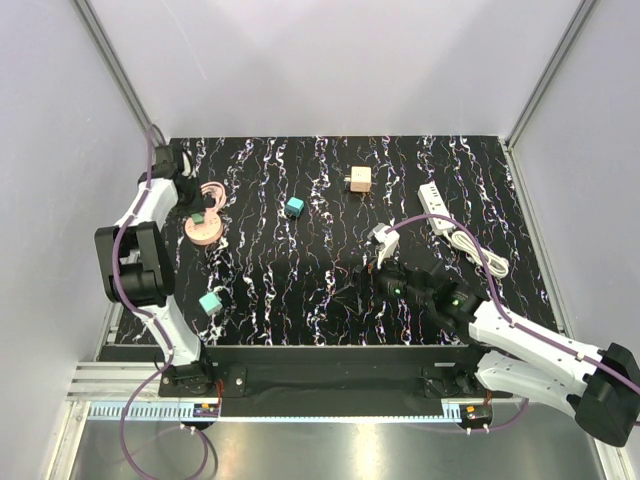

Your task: Insert the plug

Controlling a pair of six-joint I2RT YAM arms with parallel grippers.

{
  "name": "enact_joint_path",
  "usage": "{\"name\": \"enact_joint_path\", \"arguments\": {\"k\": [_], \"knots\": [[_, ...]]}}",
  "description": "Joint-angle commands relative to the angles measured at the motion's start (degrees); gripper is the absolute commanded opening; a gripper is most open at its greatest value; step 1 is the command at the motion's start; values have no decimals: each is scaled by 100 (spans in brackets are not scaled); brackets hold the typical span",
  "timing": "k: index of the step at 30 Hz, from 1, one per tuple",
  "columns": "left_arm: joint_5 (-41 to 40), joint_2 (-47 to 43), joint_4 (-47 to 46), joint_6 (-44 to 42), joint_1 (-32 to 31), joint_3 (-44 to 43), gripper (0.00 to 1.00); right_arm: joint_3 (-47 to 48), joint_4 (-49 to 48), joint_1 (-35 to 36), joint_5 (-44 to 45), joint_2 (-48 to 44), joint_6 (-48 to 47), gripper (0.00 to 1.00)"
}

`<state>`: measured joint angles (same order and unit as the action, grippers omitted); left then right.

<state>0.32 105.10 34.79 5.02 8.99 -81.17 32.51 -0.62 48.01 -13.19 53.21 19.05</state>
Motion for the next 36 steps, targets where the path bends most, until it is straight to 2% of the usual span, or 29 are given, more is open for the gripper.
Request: {"name": "enact_joint_path", "arguments": {"k": [1, 19, 36], "knots": [[127, -43, -279, 148, -196, -189, 0, -8, -289, 16, -105, 23, -112, 100], [100, 345, -473, 272, -311, -128, 0, -35, -298, 16, -70, -4, -121, 100], [-5, 344, -657, 641, -372, 514, 0, -69, -316, 15, -70, -4, -112, 100]]}}
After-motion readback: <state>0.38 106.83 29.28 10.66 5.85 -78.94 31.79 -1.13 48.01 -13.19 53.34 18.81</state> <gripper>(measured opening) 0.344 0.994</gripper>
